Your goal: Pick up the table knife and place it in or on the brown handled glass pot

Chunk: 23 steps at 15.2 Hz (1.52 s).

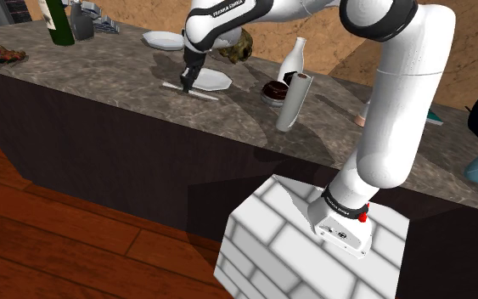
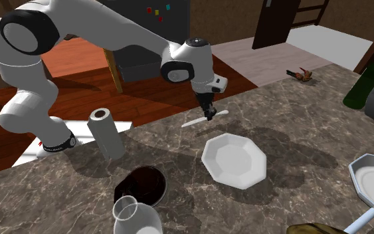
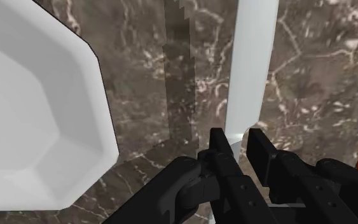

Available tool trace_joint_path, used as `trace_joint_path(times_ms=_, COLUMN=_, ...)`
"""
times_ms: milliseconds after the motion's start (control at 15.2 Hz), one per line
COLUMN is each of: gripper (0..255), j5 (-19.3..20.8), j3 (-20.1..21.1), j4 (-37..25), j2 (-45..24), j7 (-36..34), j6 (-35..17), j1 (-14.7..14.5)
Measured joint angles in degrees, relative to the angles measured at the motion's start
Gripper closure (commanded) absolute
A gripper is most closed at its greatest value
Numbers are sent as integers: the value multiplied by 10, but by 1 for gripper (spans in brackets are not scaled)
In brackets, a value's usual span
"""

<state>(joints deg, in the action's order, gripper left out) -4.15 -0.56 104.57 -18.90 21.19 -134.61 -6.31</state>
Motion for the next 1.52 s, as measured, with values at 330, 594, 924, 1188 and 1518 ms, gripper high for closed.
trace_joint_path(times_ms=330, gripper=255, j5=1, j3=-1, j4=-17, j2=16, j7=-1, j6=33, j1=1)
trace_joint_path(times_ms=594, gripper=255, j5=4, j3=-1, j4=-35, j2=27, j7=-5, j6=61, j1=0)
trace_joint_path(times_ms=924, gripper=255, j5=5, j3=-2, j4=-60, j2=37, j7=-6, j6=97, j1=0)
trace_joint_path(times_ms=1188, gripper=255, j5=6, j3=-2, j4=-79, j2=44, j7=-9, j6=123, j1=0)
trace_joint_path(times_ms=1518, gripper=255, j5=7, j3=-2, j4=-111, j2=51, j7=-11, j6=162, j1=0)
